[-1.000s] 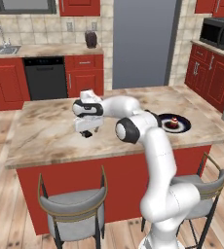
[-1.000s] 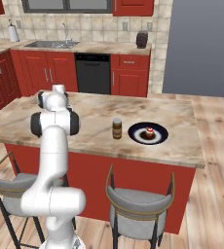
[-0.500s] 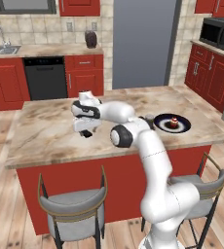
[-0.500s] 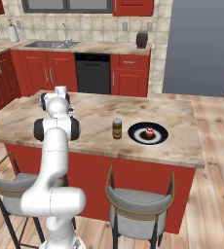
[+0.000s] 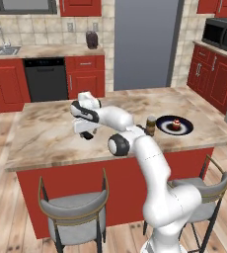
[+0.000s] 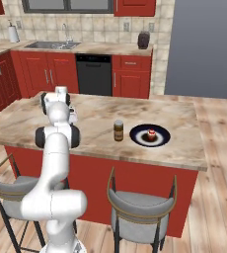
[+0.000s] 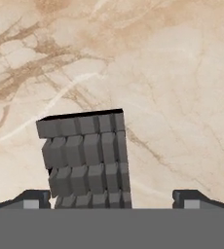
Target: Take the cinnamon bottle from the cabinet and place it on the dining table, next to the plate with the cupcake. Then take the chocolate from the dining counter and place it on the cupcake plate.
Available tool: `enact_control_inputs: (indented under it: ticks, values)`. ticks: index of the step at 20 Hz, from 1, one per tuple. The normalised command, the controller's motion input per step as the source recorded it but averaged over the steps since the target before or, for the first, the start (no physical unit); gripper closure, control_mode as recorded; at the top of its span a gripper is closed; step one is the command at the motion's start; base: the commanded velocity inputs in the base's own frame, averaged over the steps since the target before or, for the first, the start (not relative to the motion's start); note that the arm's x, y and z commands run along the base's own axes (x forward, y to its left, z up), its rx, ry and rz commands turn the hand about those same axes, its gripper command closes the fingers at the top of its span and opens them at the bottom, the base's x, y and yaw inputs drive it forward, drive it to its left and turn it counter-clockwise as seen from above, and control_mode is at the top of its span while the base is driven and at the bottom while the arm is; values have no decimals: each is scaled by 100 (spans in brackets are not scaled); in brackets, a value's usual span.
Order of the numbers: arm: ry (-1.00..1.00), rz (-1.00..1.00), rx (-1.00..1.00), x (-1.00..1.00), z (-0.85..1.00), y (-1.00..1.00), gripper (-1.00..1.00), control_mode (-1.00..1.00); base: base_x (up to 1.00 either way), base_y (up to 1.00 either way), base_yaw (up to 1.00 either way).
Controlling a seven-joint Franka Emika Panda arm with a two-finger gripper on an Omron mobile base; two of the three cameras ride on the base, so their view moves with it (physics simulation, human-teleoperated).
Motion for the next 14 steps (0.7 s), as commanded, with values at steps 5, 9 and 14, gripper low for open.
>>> enact_control_inputs:
  ticks: [5, 9, 14]
  values:
    - [7, 0, -3, -11, -41, 0, 100, -100, 0, 0, 0]
    - [3, 0, -2, -29, -27, -3, 100, -100, 0, 0, 0]
    - [0, 0, 0, -71, 5, -24, 100, -100, 0, 0, 0]
